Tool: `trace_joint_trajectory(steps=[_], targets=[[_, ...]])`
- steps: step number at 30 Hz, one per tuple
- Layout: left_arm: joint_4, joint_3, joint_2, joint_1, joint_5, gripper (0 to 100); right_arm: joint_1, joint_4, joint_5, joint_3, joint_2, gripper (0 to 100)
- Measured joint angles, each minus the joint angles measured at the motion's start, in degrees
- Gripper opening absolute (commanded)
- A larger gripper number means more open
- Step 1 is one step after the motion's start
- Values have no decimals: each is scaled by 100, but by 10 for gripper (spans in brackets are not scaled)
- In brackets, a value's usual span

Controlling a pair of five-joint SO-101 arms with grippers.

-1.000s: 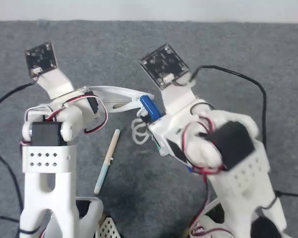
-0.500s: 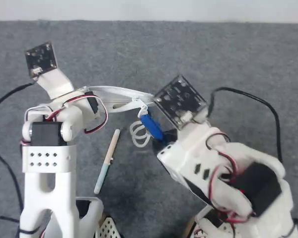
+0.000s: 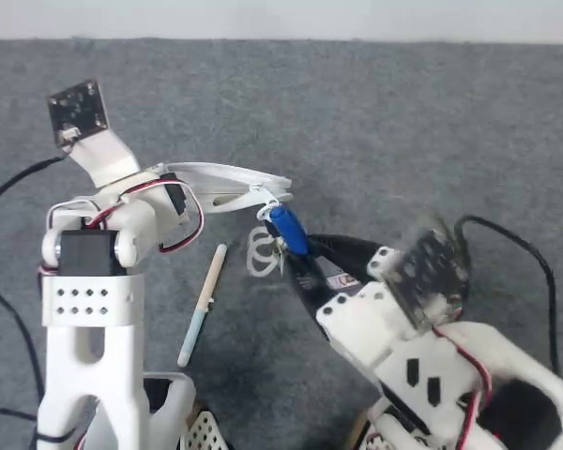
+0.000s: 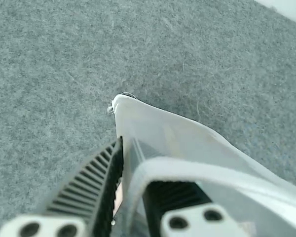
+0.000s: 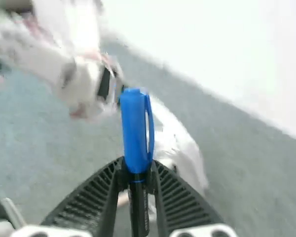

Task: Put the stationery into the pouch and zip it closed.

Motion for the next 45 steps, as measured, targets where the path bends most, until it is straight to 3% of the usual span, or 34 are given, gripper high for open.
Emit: trace_joint_trajectory(steps=[8, 45], targets=[[0, 0, 0, 0, 0, 11, -941, -1749, 0, 1855, -1064, 7], [0, 0, 0, 0, 0, 11, -985, -7165, 0, 3982, -1345, 7]])
